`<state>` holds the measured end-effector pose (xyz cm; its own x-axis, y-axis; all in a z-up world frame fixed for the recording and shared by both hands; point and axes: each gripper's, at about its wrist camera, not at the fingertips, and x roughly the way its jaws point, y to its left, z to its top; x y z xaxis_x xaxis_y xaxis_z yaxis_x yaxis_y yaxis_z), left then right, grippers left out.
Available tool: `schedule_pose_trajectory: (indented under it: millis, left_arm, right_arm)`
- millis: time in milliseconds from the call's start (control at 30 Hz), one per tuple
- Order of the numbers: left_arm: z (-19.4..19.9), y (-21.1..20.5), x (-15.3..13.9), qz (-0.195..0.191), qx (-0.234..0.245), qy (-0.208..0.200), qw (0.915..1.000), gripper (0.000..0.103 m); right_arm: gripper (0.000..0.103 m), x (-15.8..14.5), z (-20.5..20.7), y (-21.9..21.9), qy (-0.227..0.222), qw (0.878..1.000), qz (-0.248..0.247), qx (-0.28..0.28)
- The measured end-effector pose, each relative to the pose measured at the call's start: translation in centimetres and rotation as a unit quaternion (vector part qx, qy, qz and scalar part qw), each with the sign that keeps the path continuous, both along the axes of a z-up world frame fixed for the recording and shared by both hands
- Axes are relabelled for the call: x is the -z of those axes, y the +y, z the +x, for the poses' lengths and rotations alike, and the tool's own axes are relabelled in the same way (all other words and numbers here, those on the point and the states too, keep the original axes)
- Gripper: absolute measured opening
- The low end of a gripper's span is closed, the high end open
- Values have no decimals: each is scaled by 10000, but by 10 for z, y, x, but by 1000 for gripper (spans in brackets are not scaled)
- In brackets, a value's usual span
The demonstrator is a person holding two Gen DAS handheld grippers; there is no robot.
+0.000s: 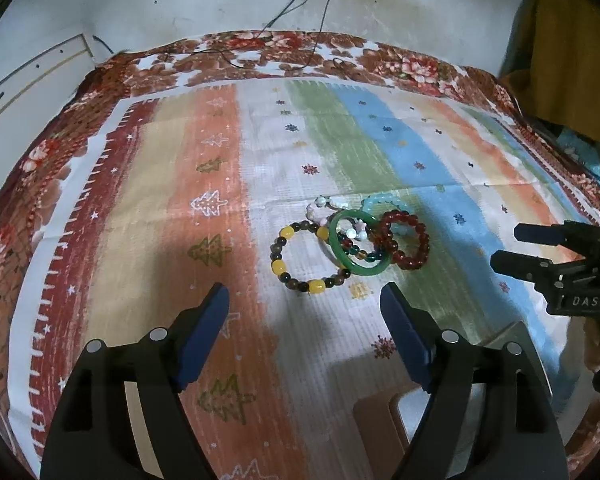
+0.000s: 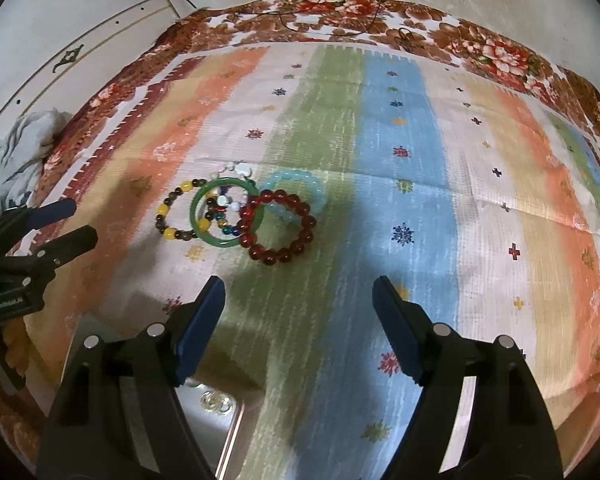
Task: Organize jewelry
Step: 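Move both tools back toward the bracelet cluster, then grasp the green jade bangle with the left tool while the right tool grasps the red bead bracelet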
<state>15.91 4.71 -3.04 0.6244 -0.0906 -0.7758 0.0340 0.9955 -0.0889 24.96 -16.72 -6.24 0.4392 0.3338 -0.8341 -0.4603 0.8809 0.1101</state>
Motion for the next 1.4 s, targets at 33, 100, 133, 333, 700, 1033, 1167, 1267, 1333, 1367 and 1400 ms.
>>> schedule_pose_trajectory:
  millis: [33, 100, 133, 333, 700, 1033, 1167, 1267, 1333, 1367, 1400]
  left_arm:
    - [2, -1, 0, 27, 14, 3, 10000, 77]
    - [5, -4, 2, 79, 42, 14, 10000, 77]
    - [8, -5, 3, 96, 62, 22, 9999, 77]
    - [22, -6, 11, 189, 77, 100, 9997, 77]
    - [43, -8, 20, 250, 143, 175, 9994, 77]
    - [61, -14, 33, 352, 266, 320, 9985, 77]
    - [70, -16, 39, 397, 322, 384, 9980, 77]
    - [75, -16, 43, 459, 334, 399, 9976, 77]
    - [78, -17, 46, 531, 379, 393, 9971, 75]
    - [78, -18, 47, 555, 415, 387, 9968, 75]
    - [78, -19, 48, 573, 461, 376, 9966, 74]
  right_arm:
    - [76, 1, 2, 0, 8, 10000, -6, 10]
    - [76, 3, 7, 1, 19, 10000, -21, 31]
    - [76, 4, 9, 1, 21, 10000, -30, 35]
    - [76, 11, 24, -1, 49, 9997, -141, 202]
    - [76, 21, 45, 5, 28, 9989, -347, 318]
    - [76, 34, 63, 7, 347, 9985, -199, 375]
    - [76, 41, 70, 10, 458, 9980, -185, 391]
    - [76, 46, 75, 11, 522, 9977, -178, 392]
    - [76, 49, 78, 12, 569, 9975, -167, 379]
    - [76, 51, 79, 13, 591, 9974, -170, 372]
    - [75, 53, 81, 14, 619, 9973, -181, 361]
